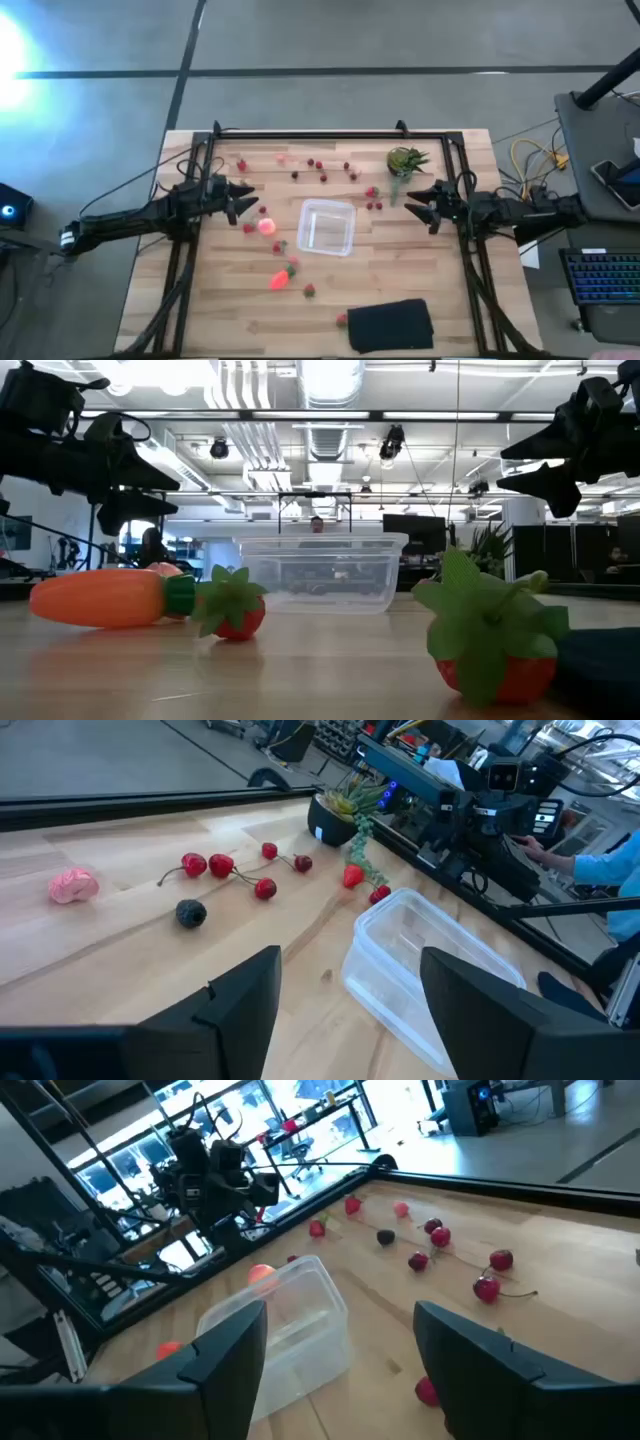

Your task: Pick and placing Produce into tupperware

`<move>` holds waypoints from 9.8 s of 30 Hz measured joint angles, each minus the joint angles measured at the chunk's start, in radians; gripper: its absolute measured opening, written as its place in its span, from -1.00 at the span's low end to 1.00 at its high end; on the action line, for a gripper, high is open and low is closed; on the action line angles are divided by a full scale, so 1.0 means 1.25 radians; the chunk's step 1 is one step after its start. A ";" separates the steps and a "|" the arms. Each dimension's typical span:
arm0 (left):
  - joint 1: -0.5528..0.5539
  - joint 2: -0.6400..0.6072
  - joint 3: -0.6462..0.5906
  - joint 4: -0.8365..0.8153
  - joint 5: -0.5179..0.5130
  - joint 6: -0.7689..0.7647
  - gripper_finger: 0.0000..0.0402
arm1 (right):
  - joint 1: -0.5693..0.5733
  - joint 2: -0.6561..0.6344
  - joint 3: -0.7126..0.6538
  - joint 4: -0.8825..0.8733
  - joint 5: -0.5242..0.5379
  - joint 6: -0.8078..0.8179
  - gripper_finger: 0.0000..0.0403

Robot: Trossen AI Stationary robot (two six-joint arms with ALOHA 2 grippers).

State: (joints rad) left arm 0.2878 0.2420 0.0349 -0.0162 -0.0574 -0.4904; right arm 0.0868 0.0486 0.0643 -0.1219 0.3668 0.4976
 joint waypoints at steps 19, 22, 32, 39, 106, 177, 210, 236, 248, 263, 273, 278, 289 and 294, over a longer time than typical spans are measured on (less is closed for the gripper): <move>-0.001 0.000 0.000 0.000 0.000 0.000 0.13 | 0.000 0.000 0.000 0.000 0.000 0.000 0.21; -0.001 0.000 0.000 0.000 0.000 0.000 0.13 | 0.000 0.000 0.000 0.000 0.000 0.000 0.21; 0.000 0.000 0.000 0.000 0.000 0.000 0.13 | 0.000 0.000 0.000 0.000 0.000 0.000 0.21; 0.000 0.000 0.000 0.000 0.000 0.000 0.13 | 0.000 0.000 0.000 0.000 0.000 0.000 0.21; 0.000 0.009 0.000 0.000 0.000 0.000 0.13 | 0.326 1.133 0.993 -0.633 -0.202 0.576 0.21; 0.000 0.010 -0.001 0.000 0.000 0.000 0.13 | 0.439 1.717 1.288 -0.478 -0.146 -0.335 0.21; 0.000 0.009 -0.001 0.000 0.000 0.000 0.13 | 0.396 1.729 1.271 -0.432 -0.149 -0.335 -0.23; 0.000 0.010 -0.001 0.000 0.000 0.000 0.13 | 0.046 1.536 1.297 -0.683 -0.129 -0.005 -0.30; 0.000 0.010 -0.001 0.000 0.000 0.000 0.13 | 0.010 1.566 1.293 -0.716 -0.168 -0.032 -0.28; 0.000 0.010 -0.001 0.000 0.000 0.000 0.13 | 0.007 1.566 1.292 -0.704 -0.086 -0.081 0.30; 0.000 0.010 -0.001 0.000 0.000 0.000 0.13 | 0.007 1.535 1.292 -0.703 0.022 0.035 0.30; 0.000 0.010 -0.001 0.000 0.000 0.000 0.13 | -0.031 1.490 1.292 -0.780 0.053 0.178 0.28; 0.000 0.010 -0.001 0.000 0.000 0.000 0.13 | -0.126 1.469 1.280 -0.990 -0.003 0.389 0.28; 0.000 0.010 -0.001 0.000 0.000 0.000 0.13 | -0.138 1.469 1.222 -0.990 -0.050 0.464 0.28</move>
State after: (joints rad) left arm 0.2874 0.2546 0.0341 -0.0162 -0.0574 -0.4904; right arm -0.0853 1.8851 1.5919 -1.3597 0.3042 1.0775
